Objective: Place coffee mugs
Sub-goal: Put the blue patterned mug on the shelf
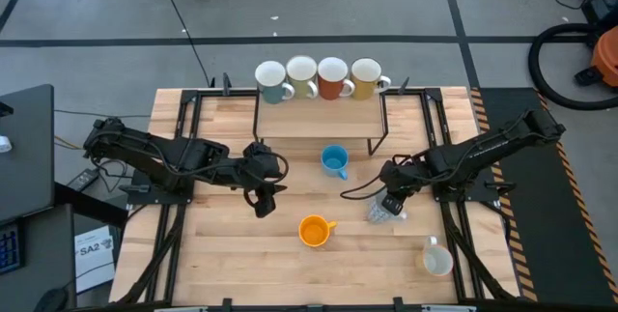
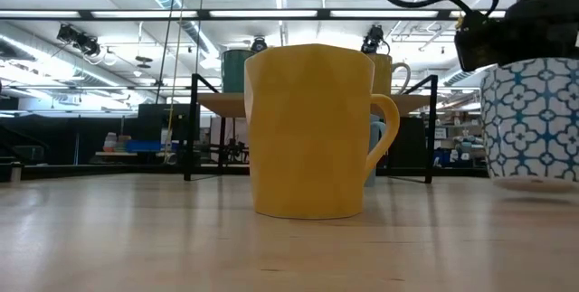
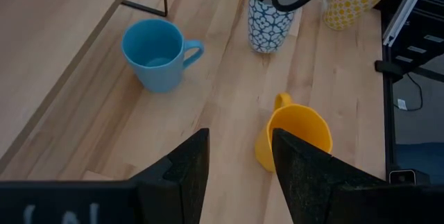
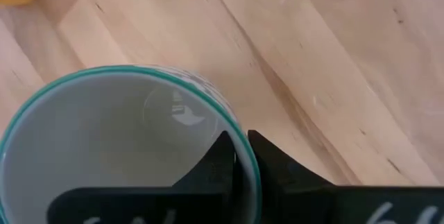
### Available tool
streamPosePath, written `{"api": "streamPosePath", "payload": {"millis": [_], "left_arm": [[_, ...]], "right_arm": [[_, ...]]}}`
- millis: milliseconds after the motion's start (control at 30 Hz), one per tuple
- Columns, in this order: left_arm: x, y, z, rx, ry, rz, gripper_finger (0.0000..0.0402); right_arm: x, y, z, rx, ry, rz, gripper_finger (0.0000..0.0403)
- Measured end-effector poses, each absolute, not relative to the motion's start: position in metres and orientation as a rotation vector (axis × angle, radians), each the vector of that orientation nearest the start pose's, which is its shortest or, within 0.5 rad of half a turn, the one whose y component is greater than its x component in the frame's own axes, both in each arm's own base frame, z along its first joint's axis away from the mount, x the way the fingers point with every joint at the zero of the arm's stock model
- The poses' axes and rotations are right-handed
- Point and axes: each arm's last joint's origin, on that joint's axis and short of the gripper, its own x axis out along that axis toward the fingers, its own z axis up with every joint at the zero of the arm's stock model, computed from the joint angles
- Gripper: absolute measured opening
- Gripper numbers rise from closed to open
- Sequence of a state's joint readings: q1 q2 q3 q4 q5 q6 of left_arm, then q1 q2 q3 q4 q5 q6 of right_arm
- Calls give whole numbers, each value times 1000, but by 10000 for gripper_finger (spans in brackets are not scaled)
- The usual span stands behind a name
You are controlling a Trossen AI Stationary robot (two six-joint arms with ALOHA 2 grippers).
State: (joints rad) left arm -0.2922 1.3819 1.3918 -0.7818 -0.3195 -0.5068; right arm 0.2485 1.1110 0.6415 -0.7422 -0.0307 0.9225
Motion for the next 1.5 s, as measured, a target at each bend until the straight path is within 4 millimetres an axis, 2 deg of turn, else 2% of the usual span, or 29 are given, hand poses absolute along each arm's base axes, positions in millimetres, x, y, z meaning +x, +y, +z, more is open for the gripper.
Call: {"api": "streamPosePath", "payload": {"millis": [200, 333, 533, 733, 967, 1133, 1300, 1500], "left_arm": [[274, -73, 359, -251, 706, 210, 164], [274, -73, 359, -251, 706, 210, 164], [274, -73, 359, -251, 706, 210, 164], [274, -73, 359, -251, 706, 210, 164], [274, -73, 359, -251, 706, 210, 164], [274, -73, 359, -251, 706, 210, 164], [274, -73, 359, -251, 705, 211, 164], [274, -73, 359, -251, 705, 211, 164]], "right_arm": [[179, 48, 194, 702, 1217, -279, 35], [185, 50, 208, 708, 1190, -227, 34], [195, 52, 249, 646, 1123, -135, 32], [196, 46, 298, 586, 1069, -143, 33], [190, 28, 352, 475, 969, -171, 33], [185, 9, 382, 396, 895, -170, 33], [186, -12, 404, 281, 879, -192, 33], [208, -41, 419, 147, 939, -219, 33]]}}
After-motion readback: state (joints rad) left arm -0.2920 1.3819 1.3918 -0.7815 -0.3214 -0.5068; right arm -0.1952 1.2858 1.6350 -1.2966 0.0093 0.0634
